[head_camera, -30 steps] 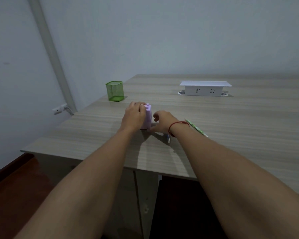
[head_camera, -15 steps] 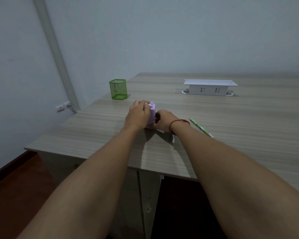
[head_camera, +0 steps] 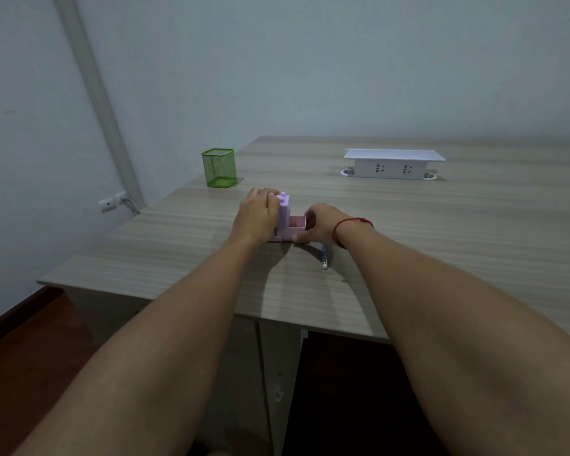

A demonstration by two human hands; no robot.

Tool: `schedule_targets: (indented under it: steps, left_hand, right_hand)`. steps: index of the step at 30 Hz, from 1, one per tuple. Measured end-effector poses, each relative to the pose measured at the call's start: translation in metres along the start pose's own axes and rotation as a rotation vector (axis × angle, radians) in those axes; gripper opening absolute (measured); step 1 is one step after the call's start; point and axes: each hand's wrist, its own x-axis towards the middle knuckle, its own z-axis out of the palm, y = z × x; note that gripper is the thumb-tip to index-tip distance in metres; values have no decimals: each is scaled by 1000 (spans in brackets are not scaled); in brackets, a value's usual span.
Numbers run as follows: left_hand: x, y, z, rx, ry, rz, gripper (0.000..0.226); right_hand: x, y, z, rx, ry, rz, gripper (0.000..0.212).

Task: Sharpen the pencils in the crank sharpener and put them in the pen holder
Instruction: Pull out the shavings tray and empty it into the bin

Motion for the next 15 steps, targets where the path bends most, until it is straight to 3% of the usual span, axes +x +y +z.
schedule_targets:
  steps: [9, 15]
  left_hand:
    - [1, 3, -6, 64, -36, 9, 40]
    - [8, 5, -14, 213, -101, 24, 39]
  right_hand:
    - [-13, 6, -17, -25, 41, -10, 35]
    - [-24, 18, -49, -46, 113, 23, 43]
